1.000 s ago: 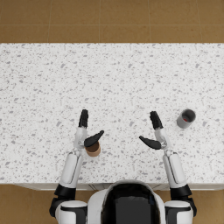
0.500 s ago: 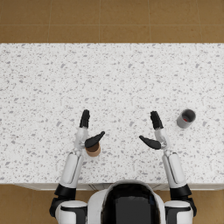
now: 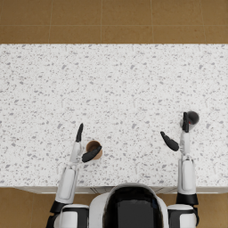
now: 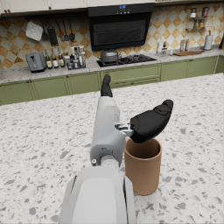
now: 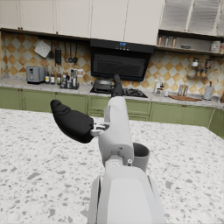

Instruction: Pick up two cups and pour the berry on the right into the cup on the left

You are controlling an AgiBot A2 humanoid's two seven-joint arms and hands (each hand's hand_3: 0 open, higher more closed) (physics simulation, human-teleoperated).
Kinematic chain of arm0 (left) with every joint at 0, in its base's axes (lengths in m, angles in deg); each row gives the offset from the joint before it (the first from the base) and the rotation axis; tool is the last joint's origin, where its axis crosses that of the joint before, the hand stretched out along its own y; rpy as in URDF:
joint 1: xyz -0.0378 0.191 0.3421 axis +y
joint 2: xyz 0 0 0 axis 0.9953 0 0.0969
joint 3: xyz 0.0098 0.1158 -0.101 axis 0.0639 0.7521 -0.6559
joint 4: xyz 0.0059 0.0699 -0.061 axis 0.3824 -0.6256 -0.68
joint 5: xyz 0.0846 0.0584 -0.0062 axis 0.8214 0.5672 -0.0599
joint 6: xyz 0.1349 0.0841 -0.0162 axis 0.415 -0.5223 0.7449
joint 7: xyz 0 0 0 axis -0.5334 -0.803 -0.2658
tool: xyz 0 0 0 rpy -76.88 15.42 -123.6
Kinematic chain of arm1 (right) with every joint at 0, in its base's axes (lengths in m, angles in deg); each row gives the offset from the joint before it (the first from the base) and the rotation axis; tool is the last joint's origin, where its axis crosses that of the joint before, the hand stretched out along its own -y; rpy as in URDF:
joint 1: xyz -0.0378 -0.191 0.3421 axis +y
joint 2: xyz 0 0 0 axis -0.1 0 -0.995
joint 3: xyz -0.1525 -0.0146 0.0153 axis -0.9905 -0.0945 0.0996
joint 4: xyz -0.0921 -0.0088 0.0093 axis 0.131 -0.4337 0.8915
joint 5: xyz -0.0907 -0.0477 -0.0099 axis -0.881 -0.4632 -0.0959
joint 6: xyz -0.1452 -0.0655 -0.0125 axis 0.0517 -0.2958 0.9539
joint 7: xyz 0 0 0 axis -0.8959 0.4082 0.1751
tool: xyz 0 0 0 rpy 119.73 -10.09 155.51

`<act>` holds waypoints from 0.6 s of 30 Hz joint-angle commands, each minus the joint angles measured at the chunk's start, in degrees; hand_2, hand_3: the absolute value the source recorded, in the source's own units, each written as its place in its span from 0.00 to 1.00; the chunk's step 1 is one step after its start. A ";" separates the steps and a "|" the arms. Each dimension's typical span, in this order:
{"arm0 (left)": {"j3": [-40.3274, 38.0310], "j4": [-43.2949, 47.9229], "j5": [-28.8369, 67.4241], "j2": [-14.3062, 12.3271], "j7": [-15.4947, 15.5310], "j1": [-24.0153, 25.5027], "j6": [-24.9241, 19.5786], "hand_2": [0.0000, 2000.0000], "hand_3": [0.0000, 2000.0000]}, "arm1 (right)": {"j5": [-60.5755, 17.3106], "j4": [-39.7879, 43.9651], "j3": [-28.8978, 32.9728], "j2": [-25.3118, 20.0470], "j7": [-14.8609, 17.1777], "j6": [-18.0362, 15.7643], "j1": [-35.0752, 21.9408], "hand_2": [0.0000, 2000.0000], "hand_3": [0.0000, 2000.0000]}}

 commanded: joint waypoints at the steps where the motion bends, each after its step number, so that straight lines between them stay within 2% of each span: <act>1: -2.24 1.04 0.13 1.33 0.01 4.93 -0.01 0.00 0.00 | -0.48 1.56 4.33 0.01 -0.01 0.01 -0.73 0.00 0.00; 5: -2.01 0.32 0.36 1.99 0.02 8.86 -0.02 0.00 0.00 | -4.66 3.60 8.03 -0.23 -0.02 0.02 -1.07 0.00 0.00; 11: -0.65 -0.06 0.43 2.16 0.02 11.81 -0.02 0.00 0.00 | -8.63 8.50 11.37 -0.92 -0.02 0.02 -0.25 0.00 0.00; 18: 2.05 -3.05 0.44 1.36 0.02 12.14 -0.02 0.00 0.00 | -9.18 15.04 11.24 -1.42 -0.02 0.02 -0.68 0.00 0.00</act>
